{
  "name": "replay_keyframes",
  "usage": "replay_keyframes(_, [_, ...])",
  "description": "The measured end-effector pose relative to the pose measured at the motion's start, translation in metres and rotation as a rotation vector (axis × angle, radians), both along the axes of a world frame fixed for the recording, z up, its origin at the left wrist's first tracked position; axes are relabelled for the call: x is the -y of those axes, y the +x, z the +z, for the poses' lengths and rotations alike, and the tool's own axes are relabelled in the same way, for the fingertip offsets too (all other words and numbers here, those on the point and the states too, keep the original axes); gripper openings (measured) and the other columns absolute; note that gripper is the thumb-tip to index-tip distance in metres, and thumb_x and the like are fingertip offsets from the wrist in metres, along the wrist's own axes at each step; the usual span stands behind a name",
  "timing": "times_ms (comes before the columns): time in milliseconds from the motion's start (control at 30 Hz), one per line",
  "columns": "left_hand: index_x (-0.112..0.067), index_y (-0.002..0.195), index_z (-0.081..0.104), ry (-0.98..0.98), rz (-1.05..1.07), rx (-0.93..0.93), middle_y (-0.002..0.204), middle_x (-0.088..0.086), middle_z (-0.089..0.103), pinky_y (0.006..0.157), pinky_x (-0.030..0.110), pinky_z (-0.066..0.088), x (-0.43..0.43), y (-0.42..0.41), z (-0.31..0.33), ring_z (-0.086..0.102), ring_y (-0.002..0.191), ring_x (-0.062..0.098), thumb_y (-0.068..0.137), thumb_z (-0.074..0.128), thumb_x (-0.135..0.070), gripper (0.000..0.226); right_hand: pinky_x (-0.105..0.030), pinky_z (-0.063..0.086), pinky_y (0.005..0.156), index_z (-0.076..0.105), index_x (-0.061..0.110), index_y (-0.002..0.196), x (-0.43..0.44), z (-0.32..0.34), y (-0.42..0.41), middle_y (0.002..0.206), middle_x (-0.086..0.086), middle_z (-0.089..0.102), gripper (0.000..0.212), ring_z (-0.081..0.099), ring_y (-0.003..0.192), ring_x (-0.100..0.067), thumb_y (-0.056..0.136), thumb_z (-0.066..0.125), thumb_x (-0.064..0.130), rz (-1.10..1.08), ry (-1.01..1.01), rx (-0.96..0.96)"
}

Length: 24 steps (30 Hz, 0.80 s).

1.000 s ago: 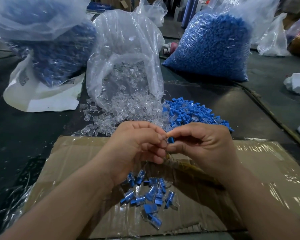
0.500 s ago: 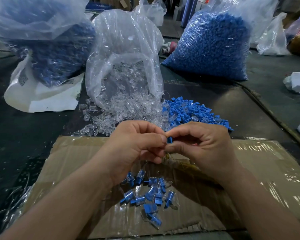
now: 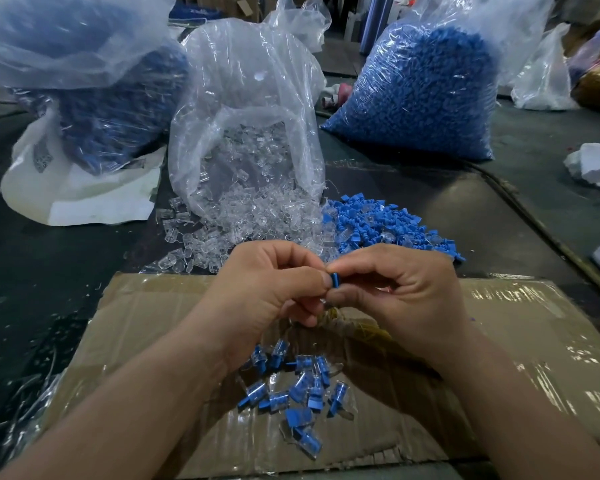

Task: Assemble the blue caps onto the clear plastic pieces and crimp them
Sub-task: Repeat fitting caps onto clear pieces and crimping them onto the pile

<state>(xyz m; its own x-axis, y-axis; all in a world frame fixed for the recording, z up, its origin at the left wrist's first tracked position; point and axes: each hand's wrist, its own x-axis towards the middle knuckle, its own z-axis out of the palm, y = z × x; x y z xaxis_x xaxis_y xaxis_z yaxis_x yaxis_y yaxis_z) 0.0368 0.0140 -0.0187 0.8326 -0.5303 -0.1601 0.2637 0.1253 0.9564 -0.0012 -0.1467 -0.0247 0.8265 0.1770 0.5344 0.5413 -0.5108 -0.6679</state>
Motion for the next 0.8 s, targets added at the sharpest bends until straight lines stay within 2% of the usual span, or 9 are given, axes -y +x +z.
replay_keyframes(100, [-0.012,0.054,0.067,-0.003,0.026,0.006,0.053,0.008,0.06,0.041,0.019,0.048,0.0,0.0,-0.002,0.056,0.043,0.013,0.051,0.068,-0.009,0.005,-0.017,0.053,0.07,0.066,0.029,0.093,0.003,0.003,0.0,0.084,0.014,0.067,0.03,0.065,0.078,-0.001,0.065,0.077,0.033,-0.027,-0.035,-0.078])
replay_keyframes(167, [-0.012,0.053,0.067,-0.021,0.067,-0.001,0.053,0.007,0.06,0.041,0.019,0.047,0.0,0.002,-0.003,0.056,0.043,0.012,0.051,0.068,-0.008,0.005,-0.009,0.047,0.074,0.056,0.047,0.092,0.011,0.009,0.0,0.088,0.028,0.06,0.043,0.058,0.088,0.011,0.053,0.073,0.057,-0.098,-0.098,-0.261])
replay_keyframes(233, [-0.013,0.051,0.067,-0.045,0.123,-0.002,0.053,0.006,0.06,0.041,0.018,0.047,-0.002,0.005,-0.003,0.055,0.044,0.011,0.051,0.067,-0.008,0.005,-0.009,0.038,0.071,0.05,0.054,0.088,0.023,0.013,0.001,0.093,0.035,0.05,0.056,0.049,0.09,0.018,0.037,0.061,0.072,-0.167,-0.266,-0.491])
replay_keyframes(333, [-0.012,0.053,0.065,-0.07,0.191,0.016,0.054,0.005,0.06,0.04,0.018,0.047,-0.004,0.008,-0.003,0.055,0.044,0.011,0.051,0.067,-0.008,0.004,-0.011,0.033,0.072,0.047,0.052,0.101,0.034,0.015,0.0,0.101,0.033,0.042,0.075,0.041,0.093,0.013,0.032,0.061,0.075,-0.144,-0.544,-0.707])
replay_keyframes(433, [-0.007,0.059,0.062,-0.07,0.208,0.023,0.055,0.006,0.061,0.041,0.019,0.047,-0.004,0.008,-0.003,0.055,0.045,0.011,0.052,0.067,-0.008,0.009,-0.024,0.039,0.088,0.042,0.043,0.121,0.031,0.011,0.0,0.107,0.024,0.038,0.087,0.037,0.101,0.0,0.045,0.073,0.068,-0.08,-0.774,-0.711])
replay_keyframes(533, [-0.006,0.062,0.062,-0.079,0.219,0.029,0.055,0.005,0.061,0.041,0.019,0.047,-0.003,0.009,-0.004,0.055,0.045,0.011,0.052,0.067,-0.009,0.011,-0.03,0.04,0.086,0.049,0.038,0.117,0.029,0.012,0.0,0.102,0.018,0.041,0.071,0.036,0.097,-0.003,0.055,0.072,0.062,-0.111,-0.813,-0.637])
replay_keyframes(633, [-0.005,0.068,0.06,-0.123,0.258,0.019,0.055,0.004,0.061,0.042,0.019,0.048,-0.003,0.01,-0.005,0.057,0.046,0.011,0.054,0.066,-0.009,0.015,-0.033,0.047,0.074,0.059,0.031,0.097,0.025,0.013,-0.001,0.089,0.015,0.045,0.031,0.042,0.082,-0.001,0.068,0.066,0.042,-0.162,-0.782,-0.605])
replay_keyframes(700, [-0.004,0.07,0.059,-0.147,0.28,0.018,0.056,0.004,0.062,0.044,0.018,0.049,-0.003,0.01,-0.006,0.058,0.048,0.011,0.056,0.064,-0.01,0.016,-0.035,0.05,0.068,0.057,0.028,0.083,0.017,0.009,-0.001,0.084,0.013,0.044,0.009,0.043,0.076,-0.003,0.076,0.061,0.033,-0.237,-0.815,-0.543])
replay_keyframes(800, [-0.003,0.072,0.058,-0.161,0.281,0.008,0.055,0.004,0.062,0.045,0.019,0.05,-0.003,0.011,-0.007,0.059,0.048,0.012,0.058,0.063,-0.009,0.015,-0.034,0.049,0.07,0.053,0.028,0.083,0.009,0.002,0.004,0.087,0.011,0.045,0.005,0.045,0.08,-0.009,0.081,0.056,0.024,-0.34,-0.815,-0.494])
